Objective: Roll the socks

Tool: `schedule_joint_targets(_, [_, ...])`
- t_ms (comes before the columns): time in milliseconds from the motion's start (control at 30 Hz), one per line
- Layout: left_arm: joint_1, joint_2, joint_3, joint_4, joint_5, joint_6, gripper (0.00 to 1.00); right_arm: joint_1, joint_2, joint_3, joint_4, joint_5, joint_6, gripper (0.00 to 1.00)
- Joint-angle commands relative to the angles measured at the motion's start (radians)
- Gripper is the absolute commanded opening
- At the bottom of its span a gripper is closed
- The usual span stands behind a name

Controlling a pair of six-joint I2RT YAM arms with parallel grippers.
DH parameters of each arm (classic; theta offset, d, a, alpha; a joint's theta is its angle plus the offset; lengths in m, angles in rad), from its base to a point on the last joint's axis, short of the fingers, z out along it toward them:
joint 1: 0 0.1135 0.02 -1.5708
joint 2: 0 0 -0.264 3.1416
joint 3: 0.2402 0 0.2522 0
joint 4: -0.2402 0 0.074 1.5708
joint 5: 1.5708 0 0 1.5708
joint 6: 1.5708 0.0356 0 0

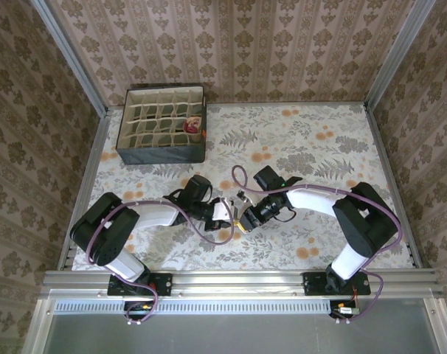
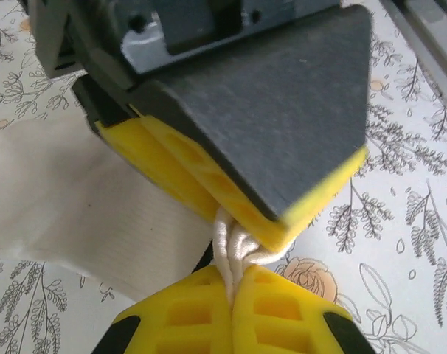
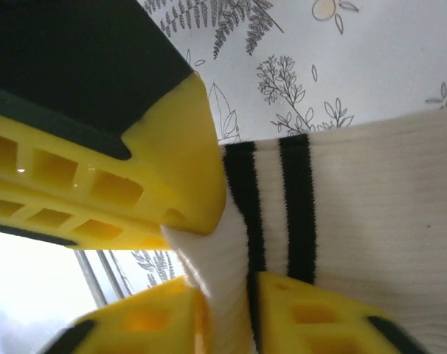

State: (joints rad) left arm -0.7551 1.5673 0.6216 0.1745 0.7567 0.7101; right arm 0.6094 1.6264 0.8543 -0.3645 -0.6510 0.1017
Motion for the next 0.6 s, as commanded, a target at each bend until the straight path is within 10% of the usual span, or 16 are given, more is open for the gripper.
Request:
schedule_joint_targets(0, [-0.029,-0.023,0.065,-0.134,0.018,-0.082,0.0,-0.003,-0.091,-0.035,0.063,0.07,0.133,0.4])
schedule_joint_targets(567, [-0.076,0.178,0.181,-0.102,-0.078,-0.661,0.0,-0.003,-0.226,-0.253,0.202,0.18,0.226,0.47])
